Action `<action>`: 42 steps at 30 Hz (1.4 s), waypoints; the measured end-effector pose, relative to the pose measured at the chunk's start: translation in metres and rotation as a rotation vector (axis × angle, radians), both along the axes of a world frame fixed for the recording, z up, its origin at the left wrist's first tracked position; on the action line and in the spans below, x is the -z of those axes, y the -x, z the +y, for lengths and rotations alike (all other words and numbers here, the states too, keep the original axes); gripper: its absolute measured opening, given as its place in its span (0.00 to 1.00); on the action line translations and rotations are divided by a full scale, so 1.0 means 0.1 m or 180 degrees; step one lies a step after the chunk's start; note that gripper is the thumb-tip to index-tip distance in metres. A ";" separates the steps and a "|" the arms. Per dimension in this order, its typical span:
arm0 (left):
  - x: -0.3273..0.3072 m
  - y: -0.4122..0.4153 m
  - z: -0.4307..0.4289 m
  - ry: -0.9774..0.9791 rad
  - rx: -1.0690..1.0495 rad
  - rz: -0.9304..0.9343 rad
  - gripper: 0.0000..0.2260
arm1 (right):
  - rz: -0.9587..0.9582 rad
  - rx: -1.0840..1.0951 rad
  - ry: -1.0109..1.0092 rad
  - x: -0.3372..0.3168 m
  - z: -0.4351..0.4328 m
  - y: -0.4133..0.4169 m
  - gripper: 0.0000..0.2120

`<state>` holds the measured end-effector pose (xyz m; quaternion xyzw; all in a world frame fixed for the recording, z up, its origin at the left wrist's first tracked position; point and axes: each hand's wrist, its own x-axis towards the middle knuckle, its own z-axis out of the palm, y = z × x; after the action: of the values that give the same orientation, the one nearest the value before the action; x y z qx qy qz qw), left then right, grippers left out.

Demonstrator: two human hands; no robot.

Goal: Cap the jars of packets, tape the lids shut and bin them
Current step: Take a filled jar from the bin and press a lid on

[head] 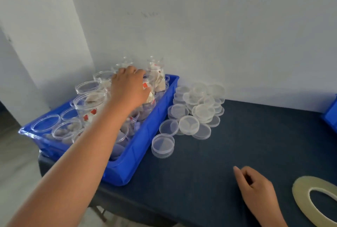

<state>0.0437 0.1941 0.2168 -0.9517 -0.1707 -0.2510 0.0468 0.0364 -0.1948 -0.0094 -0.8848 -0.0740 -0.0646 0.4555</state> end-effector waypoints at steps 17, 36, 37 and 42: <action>-0.05 0.09 -0.63 0.0410 0.1882 -0.1040 0.09 | -0.0221 -0.0225 -0.0100 -0.08 0.01 0.08 0.22; 1.79 0.40 -1.16 0.1316 0.0885 0.0327 0.32 | -0.0429 -0.0729 -0.0460 -0.10 0.04 0.19 0.38; 1.81 0.36 -1.02 0.1021 0.0414 0.0766 0.37 | -0.0405 -0.0735 -0.0446 -0.10 0.04 0.18 0.38; 1.98 0.23 -0.78 0.0893 0.0089 0.1056 0.36 | -0.0226 -0.0848 -0.0467 -0.11 0.06 0.18 0.41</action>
<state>0.0206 0.1163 0.0188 -0.9794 -0.1806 -0.0654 -0.0620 0.0183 -0.1891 0.0014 -0.8286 -0.2018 -0.0401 0.5206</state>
